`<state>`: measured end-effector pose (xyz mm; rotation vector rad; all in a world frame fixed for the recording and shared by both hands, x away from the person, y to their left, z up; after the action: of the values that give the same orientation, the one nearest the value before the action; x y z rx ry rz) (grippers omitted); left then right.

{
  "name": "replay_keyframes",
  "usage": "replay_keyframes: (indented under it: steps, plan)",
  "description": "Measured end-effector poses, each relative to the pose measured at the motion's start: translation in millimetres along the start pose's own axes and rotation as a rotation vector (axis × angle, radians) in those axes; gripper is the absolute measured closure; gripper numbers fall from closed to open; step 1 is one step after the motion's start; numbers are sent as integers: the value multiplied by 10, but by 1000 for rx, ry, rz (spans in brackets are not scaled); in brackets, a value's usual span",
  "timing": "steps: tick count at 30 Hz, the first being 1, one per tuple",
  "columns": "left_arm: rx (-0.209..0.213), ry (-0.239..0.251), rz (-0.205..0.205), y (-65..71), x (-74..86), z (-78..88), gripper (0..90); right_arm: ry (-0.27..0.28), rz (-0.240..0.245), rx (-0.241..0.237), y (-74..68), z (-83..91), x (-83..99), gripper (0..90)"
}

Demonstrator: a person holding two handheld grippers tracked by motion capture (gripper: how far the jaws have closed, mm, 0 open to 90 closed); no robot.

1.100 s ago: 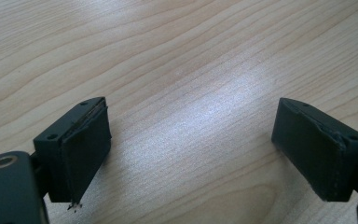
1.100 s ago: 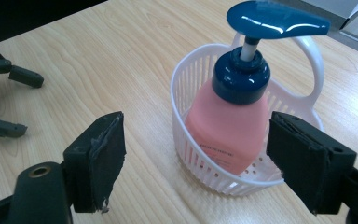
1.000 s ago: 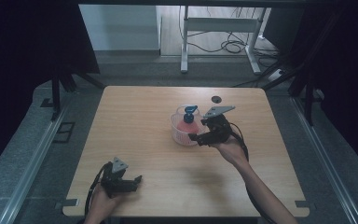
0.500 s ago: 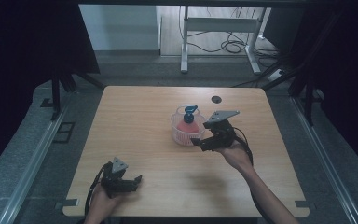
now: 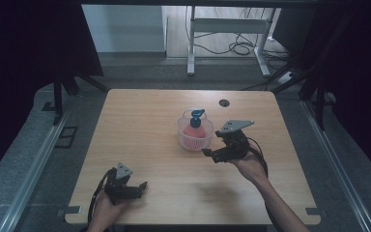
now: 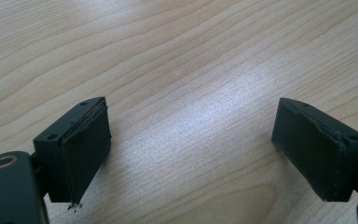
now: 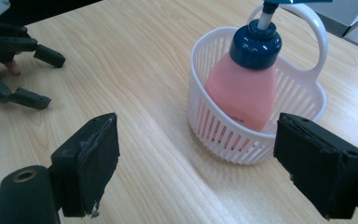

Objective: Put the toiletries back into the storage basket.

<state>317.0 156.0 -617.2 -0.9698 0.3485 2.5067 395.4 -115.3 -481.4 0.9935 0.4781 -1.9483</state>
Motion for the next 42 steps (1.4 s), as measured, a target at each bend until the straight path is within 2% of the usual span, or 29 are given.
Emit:
replay_keyframes:
  steps: [12,26,42]
  plan:
    - [-1,0,-1,-1,0,0,113,-8,-13,3,-13,105,197,119]
    - [-1,-1,1,1,1,1,114,-24,-21,41,4,247,441,67]
    - [-2,0,6,4,2,1,114,-27,-59,86,98,456,734,55]
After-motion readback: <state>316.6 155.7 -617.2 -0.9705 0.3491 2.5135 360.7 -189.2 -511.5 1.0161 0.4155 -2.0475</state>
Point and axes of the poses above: each handheld gripper's, and its own axes: z roughly backward along the jaws, x roughly out of its underside, y roughly to its right, the point moved 10 cm from there along -z, roughly forward along the jaws, and after that the axes turned 4 degrees about z, right-handed, at the moved point
